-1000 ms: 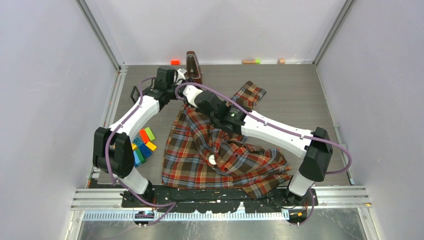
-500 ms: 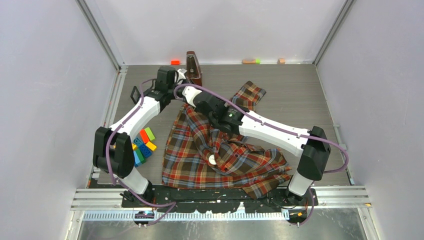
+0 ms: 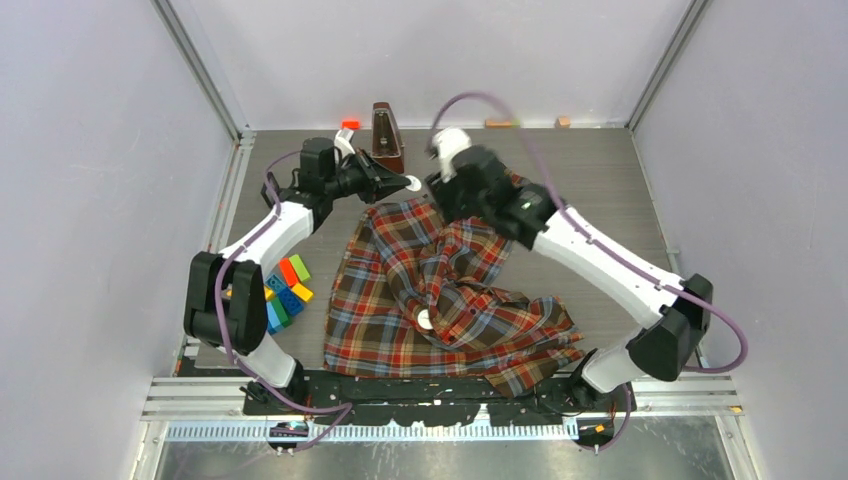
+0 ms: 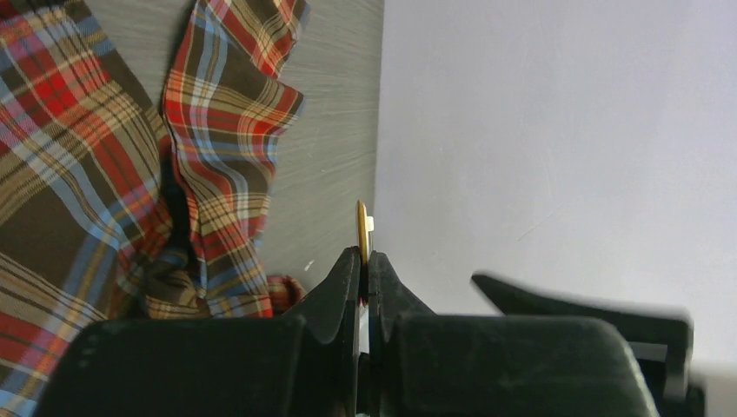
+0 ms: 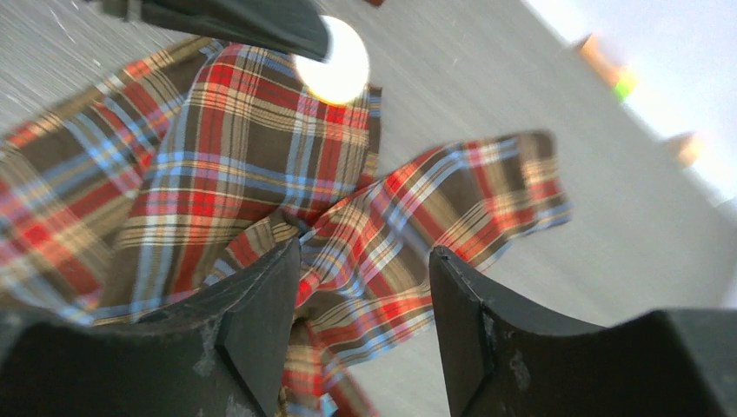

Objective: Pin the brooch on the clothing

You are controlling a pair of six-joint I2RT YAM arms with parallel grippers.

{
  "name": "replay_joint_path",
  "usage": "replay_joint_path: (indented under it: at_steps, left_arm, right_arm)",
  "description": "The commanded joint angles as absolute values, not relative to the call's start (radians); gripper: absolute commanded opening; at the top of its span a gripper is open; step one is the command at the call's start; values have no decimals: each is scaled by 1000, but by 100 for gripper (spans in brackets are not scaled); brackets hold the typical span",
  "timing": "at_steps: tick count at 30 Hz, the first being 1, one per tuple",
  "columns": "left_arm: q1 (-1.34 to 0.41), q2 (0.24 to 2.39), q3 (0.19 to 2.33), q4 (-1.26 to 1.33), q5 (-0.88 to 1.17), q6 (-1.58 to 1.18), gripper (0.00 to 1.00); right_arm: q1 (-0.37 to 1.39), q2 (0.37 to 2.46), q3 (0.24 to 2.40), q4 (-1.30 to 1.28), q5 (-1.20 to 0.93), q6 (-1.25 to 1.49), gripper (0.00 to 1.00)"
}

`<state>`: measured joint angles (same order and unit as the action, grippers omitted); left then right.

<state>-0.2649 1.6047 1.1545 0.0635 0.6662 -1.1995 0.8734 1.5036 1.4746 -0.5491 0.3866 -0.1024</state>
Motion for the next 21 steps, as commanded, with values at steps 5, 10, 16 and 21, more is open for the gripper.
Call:
replay_joint_path:
  at_steps: [5, 10, 16, 21]
  left_arm:
    - [-261, 1553, 1102, 391, 851, -1097, 0]
    - [-261, 1543, 1075, 529, 916, -1138, 0]
    - [-270, 1493, 1040, 548, 859, -1146, 0]
    - [-295, 1446, 1019, 561, 781, -1156, 0]
  right_arm:
    - [466, 1437, 1480, -519, -429, 491, 60]
    - [374, 1479, 1397, -288, -690, 759, 52]
    - [368, 1504, 1343, -98, -695, 952, 48]
    - [370, 1524, 1276, 126, -673, 1133, 44]
